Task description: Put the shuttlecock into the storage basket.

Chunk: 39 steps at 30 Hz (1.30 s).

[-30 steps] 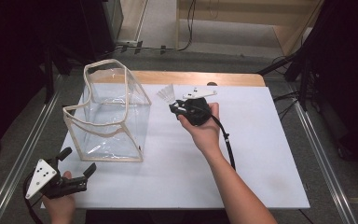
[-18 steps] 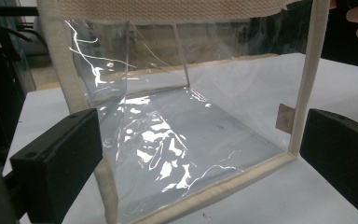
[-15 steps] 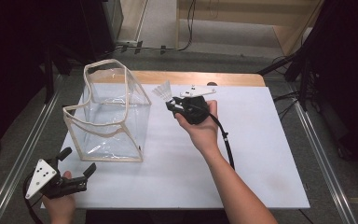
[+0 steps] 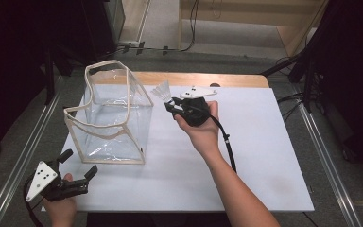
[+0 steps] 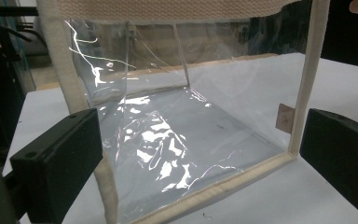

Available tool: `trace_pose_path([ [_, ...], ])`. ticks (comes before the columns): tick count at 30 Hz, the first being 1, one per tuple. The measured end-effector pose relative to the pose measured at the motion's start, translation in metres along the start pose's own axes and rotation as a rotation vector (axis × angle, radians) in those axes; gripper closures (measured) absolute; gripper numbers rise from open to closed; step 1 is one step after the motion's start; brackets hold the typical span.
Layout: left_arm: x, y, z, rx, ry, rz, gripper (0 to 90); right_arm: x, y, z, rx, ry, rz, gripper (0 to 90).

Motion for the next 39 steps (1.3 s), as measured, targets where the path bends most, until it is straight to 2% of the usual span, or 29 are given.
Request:
trace_pose_path([
  [19,0.0,0.0,0.0,0.0,0.001,0.001,0.0,0.019,0.01,-0.018,0.028,0.02,0.053,63.1],
  [39,0.0,0.0,0.0,0.0,0.005,0.004,0.0,0.04,0.017,-0.042,0.079,0.051,0.108,63.1],
])
Point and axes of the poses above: each handheld gripper's, and its own axes: y roughly backward along the jaws, x roughly out of its top, z roughly to its right, the point moved 2 cm from there along -y, roughly forward along the jaws, and after that the axes turned 8 degrees about -x, right-handed, at the moved point
